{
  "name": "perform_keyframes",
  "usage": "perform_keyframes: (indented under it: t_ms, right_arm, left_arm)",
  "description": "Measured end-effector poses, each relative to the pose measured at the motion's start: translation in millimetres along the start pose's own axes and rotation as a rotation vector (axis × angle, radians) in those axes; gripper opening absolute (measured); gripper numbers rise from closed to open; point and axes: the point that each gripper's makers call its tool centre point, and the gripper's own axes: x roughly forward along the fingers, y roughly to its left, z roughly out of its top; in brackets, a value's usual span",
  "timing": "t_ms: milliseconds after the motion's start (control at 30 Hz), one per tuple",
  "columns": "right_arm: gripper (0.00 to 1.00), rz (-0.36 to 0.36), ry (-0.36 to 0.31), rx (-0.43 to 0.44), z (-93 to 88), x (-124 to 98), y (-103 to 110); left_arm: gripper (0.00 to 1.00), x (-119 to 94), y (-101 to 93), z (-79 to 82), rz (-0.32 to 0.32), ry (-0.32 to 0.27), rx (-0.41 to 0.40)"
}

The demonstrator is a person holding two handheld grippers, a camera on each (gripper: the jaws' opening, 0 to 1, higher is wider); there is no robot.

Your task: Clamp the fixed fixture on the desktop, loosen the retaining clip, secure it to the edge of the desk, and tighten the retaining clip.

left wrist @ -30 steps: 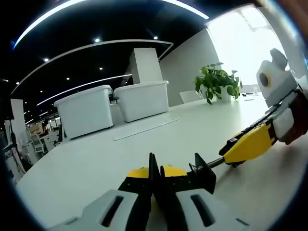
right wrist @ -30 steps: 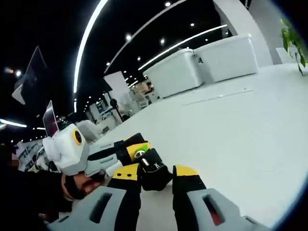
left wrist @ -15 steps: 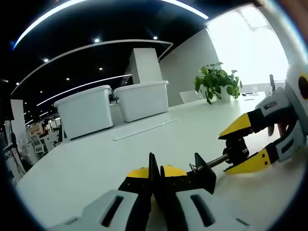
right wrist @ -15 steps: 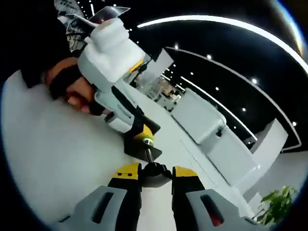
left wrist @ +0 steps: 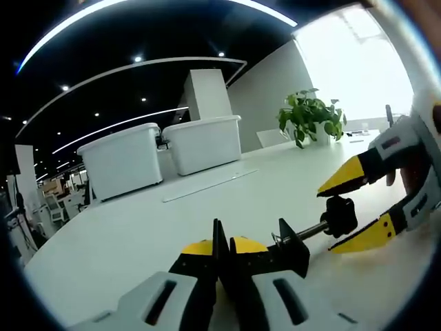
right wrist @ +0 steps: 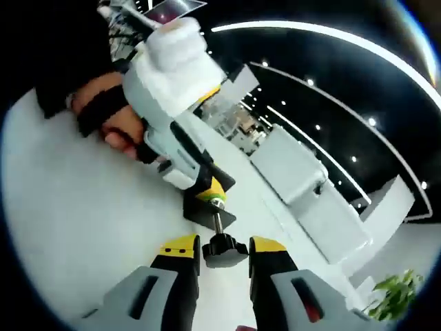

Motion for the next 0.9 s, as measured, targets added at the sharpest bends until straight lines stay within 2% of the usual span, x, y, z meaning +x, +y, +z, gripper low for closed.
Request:
perform_keyframes:
  t_ms: [33,100,267,300,333,367,433,533,633,733,800,900]
  right_arm:
    - [0.35,0.014,0.010,0.153,-6.4,4,-6]
    - [0.39,0.050,0.002,0.334,-7.2,8,-5]
    - [0.35,0.085,0.016,0.776,-30.0,16,-20]
    - [0.33,0.092,0.012,0.798,-30.4,16,-20]
    - [0.31,0.110,0.016,0.899,-36.4,21,-24]
    - [0.29,0.114,0.016,0.944,-39.4,24,-26]
    - [0.25,0.143,0.025,1.065,-38.2,20,-11]
    - [0.23,0.127,0.049,1.190,-44.6,23,-16]
    - [0.22,0.125,0.036,1.137,-34.2,8,2]
    - [0.22,0.108,0.012,1.005,-31.8,9,0]
    - [0.21,0.092,-0.008,0.870,-29.3,10,-1]
    - [0.21,0.060,-0.012,0.570,-22.3,9,1]
  left_arm:
    - [0.07,0,0.0,0.1,0.000,0.000,-0.001]
    - [0.07,-1,-0.8,0.9,-0.001,0.000,-0.003]
    - [0.07,-3,-3.0,2.5,-0.004,-0.001,-0.005]
    - [0.07,-3,-3.0,2.4,-0.003,-0.001,-0.006]
    - [0.07,-3,-3.6,2.8,-0.004,-0.001,-0.006]
    - [0.07,-2,-3.7,2.7,-0.004,0.000,-0.006]
    - [0.07,0,-4.1,2.3,-0.007,-0.001,-0.006]
    - [0.07,-2,-5.6,2.5,-0.006,-0.002,-0.004]
    - [0.07,-2,-6.5,2.2,-0.008,-0.002,-0.002]
    - [0.07,-3,-7.3,1.4,-0.009,-0.003,0.001]
    - [0.07,-3,-7.0,1.1,-0.009,-0.003,0.001]
    - [0.07,-2,-7.0,0.8,-0.011,-0.003,-0.002]
